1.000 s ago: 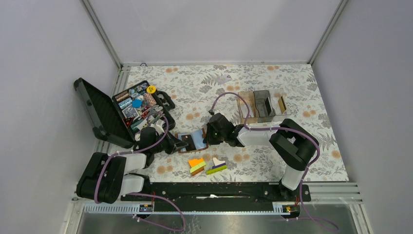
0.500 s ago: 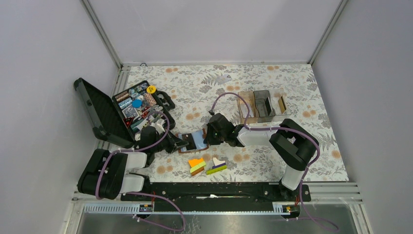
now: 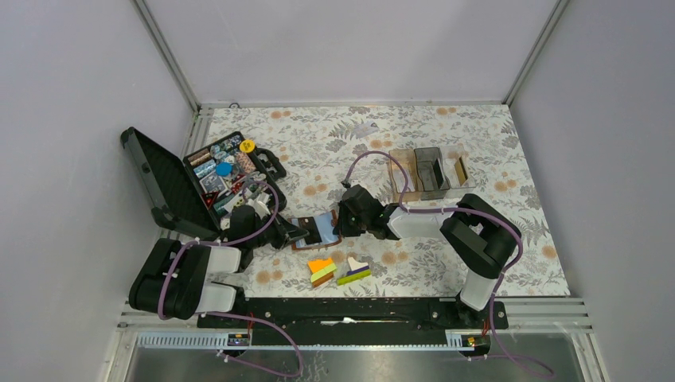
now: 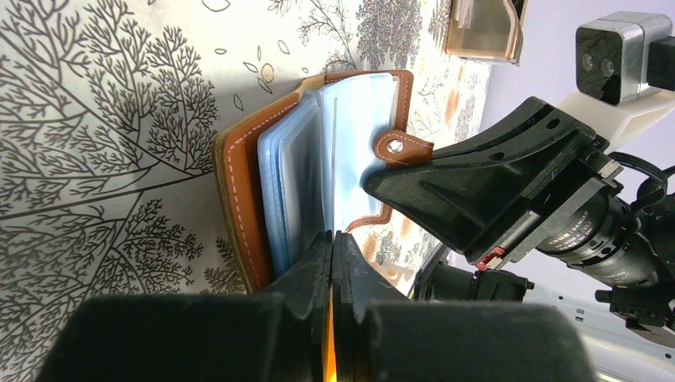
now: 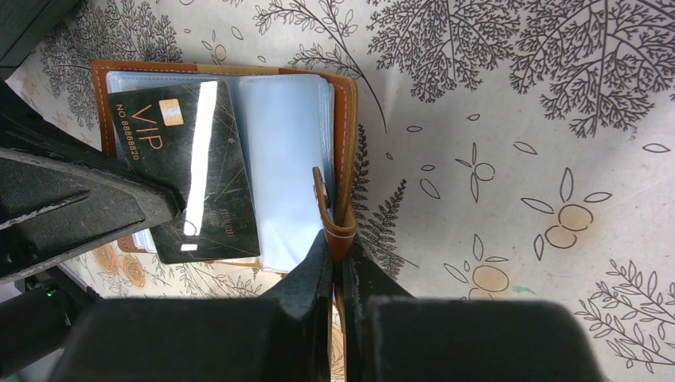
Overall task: Put the credit cards into the card holder
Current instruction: Insert the credit card into the card holder.
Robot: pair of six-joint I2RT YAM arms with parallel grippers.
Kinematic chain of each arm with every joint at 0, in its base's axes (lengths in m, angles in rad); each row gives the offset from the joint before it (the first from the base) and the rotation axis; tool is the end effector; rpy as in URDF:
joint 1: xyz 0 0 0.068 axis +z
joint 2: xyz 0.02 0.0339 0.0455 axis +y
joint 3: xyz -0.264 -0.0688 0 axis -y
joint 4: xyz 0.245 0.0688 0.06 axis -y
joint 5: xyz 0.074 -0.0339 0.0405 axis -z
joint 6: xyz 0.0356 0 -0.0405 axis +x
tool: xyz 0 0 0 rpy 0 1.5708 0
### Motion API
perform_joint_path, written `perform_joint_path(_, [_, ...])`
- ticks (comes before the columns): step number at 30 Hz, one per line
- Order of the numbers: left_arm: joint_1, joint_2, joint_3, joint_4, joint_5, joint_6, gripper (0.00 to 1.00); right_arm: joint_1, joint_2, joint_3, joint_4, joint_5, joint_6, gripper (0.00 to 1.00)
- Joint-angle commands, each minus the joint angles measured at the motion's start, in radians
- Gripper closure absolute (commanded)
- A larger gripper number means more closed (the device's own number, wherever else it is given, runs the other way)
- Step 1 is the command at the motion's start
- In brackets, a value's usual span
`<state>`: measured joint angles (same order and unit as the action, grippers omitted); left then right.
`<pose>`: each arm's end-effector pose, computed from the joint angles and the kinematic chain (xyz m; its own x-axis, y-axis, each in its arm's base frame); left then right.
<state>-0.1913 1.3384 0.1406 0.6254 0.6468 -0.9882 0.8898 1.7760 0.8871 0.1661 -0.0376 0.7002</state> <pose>0.1829 -0.0573 0.1086 -0.8346 -0.5171 -0.1899 -0.0869 0.4641 -0.8815 0.2237 0.2782 0.1471 -0.8302 -0.0017 -0.5575 -0.3389 0.7955 0.5023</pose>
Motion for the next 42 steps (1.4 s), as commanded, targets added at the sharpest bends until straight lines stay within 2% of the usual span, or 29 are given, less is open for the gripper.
perform_joint_path(1, [0.006,0.008,0.003,-0.021,0.005,-0.042,1.0,-0.002,0.008,0.004,-0.083,0.055,-0.028,1.0])
perform_joint_path(11, [0.004,-0.051,-0.008,-0.124,-0.053,-0.045,1.0,-0.002,0.002,0.001,-0.089,0.064,-0.028,1.0])
perform_joint_path(17, [0.004,-0.075,0.016,-0.21,-0.076,0.014,1.0,-0.002,-0.002,-0.002,-0.089,0.064,-0.026,1.0])
perform_joint_path(31, [-0.002,-0.003,0.022,-0.072,-0.003,-0.032,1.0,-0.002,0.003,0.0,-0.09,0.061,-0.024,1.0])
perform_joint_path(42, [-0.002,-0.006,0.012,-0.05,0.034,-0.066,1.0,-0.002,0.001,0.001,-0.099,0.069,-0.027,1.0])
